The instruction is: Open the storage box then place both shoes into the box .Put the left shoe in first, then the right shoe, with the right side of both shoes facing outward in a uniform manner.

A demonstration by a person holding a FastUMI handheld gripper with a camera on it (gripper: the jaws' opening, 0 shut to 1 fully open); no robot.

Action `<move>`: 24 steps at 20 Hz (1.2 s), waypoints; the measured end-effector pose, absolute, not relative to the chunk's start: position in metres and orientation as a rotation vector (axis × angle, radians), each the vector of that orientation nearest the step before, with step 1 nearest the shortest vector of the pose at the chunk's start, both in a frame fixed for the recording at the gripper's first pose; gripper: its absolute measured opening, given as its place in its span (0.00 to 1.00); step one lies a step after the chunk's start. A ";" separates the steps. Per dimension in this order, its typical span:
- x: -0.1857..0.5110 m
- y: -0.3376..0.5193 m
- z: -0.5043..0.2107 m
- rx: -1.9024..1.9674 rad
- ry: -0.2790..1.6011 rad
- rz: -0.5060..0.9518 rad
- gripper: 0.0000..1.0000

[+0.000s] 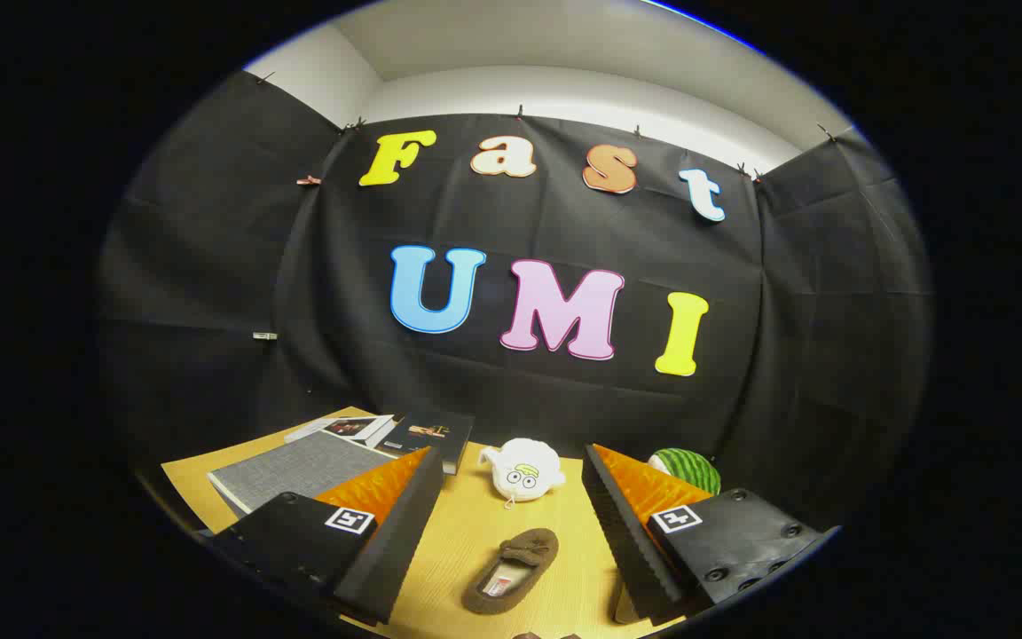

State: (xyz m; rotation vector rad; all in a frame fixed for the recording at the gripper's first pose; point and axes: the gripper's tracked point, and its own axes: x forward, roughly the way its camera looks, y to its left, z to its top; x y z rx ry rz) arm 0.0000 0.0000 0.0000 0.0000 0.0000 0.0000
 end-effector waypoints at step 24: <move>0.010 -0.035 -0.017 0.118 0.122 -0.068 0.97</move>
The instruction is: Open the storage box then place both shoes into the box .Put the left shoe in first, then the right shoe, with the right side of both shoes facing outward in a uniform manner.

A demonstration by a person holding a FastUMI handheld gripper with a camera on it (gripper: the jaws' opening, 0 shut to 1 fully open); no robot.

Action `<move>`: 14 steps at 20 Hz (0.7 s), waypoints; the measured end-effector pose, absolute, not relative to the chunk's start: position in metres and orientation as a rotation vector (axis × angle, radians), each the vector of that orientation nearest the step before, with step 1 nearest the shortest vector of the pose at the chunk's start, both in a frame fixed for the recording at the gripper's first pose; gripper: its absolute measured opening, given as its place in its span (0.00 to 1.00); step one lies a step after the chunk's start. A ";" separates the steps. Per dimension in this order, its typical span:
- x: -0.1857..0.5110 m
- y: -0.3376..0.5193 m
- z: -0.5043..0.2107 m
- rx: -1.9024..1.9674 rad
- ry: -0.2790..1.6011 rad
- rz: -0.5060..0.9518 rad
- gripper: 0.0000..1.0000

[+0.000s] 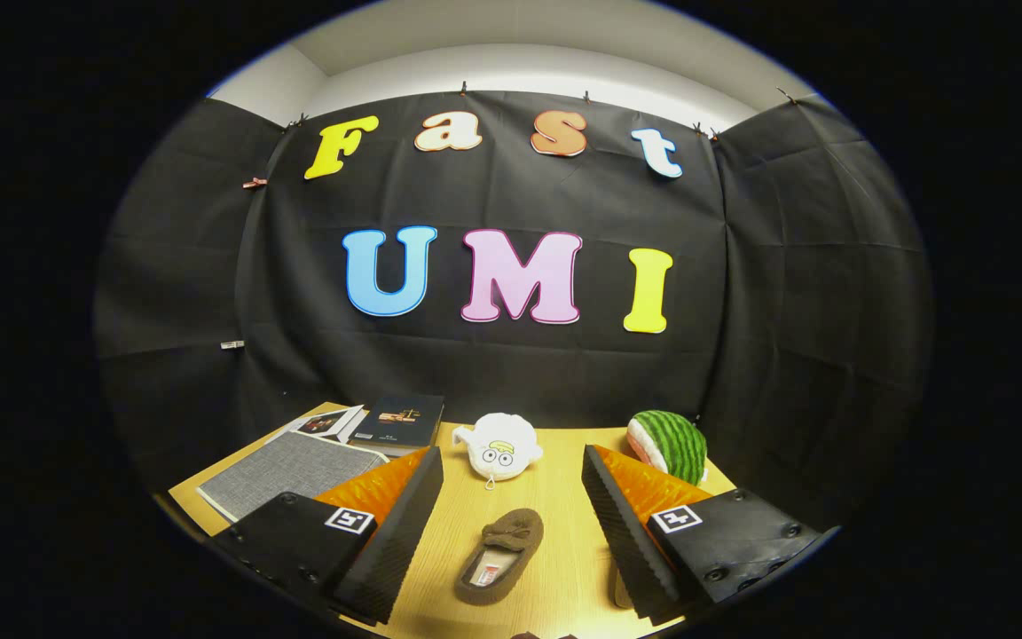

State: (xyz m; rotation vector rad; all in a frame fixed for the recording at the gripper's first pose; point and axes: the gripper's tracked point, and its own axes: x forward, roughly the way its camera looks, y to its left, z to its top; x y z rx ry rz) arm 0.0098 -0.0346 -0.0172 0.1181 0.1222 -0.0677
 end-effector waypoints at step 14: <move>0.040 0.001 -0.071 0.352 0.380 0.126 0.98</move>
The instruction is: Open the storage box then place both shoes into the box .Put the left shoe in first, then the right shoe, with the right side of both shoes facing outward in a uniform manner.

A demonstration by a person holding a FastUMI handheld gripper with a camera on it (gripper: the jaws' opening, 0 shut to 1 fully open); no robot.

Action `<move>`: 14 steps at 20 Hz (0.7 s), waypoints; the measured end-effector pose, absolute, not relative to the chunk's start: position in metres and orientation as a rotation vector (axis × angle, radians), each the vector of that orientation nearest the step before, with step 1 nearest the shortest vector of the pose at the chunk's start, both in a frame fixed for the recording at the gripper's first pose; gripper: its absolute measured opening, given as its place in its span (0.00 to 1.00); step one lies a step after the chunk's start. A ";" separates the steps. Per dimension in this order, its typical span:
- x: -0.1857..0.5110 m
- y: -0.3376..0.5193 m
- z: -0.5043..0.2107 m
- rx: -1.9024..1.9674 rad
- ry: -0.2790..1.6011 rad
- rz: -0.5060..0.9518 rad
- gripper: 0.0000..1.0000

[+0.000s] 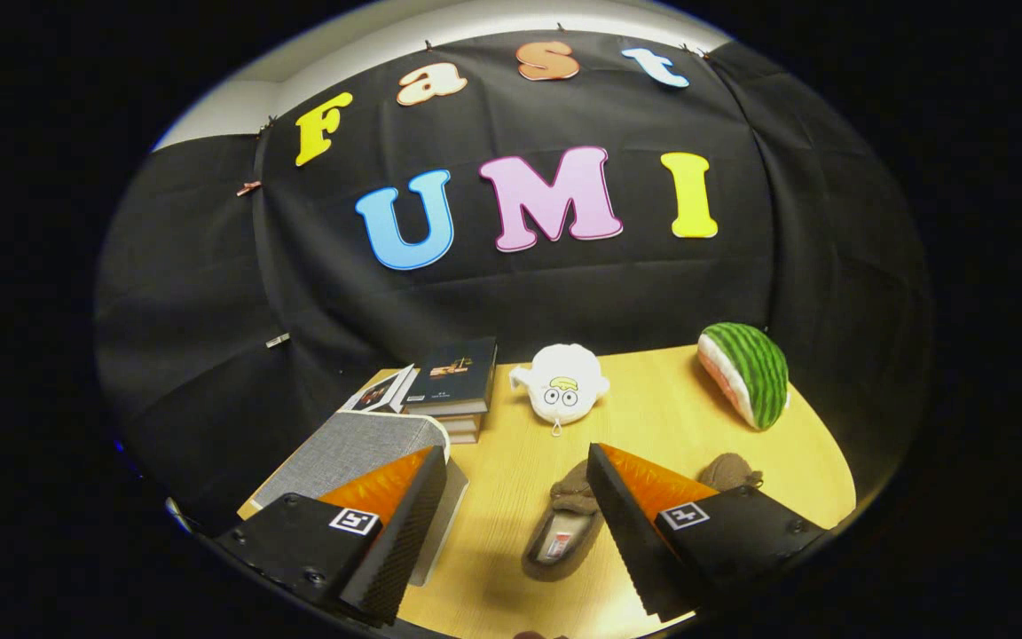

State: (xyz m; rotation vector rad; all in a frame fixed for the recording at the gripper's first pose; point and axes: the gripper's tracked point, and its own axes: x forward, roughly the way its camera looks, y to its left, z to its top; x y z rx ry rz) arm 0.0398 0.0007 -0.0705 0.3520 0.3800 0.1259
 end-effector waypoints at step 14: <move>0.029 0.134 -0.147 0.851 0.819 0.551 0.98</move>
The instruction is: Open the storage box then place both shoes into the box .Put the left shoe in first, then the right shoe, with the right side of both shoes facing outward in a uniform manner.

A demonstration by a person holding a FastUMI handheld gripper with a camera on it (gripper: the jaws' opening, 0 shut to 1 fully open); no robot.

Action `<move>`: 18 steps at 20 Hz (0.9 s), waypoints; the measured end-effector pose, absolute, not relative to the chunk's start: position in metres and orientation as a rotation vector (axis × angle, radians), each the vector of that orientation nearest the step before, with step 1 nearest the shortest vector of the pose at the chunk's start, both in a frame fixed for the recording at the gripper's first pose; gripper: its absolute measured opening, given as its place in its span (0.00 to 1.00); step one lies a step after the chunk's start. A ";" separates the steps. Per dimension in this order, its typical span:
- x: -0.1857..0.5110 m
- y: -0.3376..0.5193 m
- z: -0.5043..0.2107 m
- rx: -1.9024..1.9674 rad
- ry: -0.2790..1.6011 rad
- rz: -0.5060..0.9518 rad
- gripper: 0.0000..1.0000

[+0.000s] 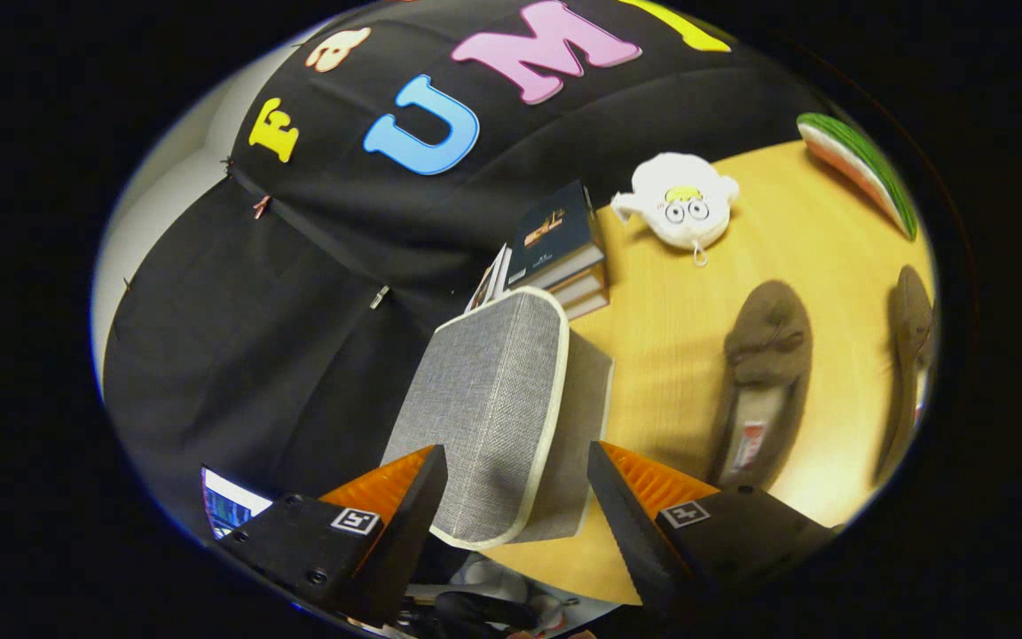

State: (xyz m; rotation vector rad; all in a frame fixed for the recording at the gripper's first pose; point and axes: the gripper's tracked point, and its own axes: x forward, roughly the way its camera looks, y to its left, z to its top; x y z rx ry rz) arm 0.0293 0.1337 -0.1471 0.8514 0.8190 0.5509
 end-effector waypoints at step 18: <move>0.025 0.202 -0.153 1.408 1.137 0.762 0.53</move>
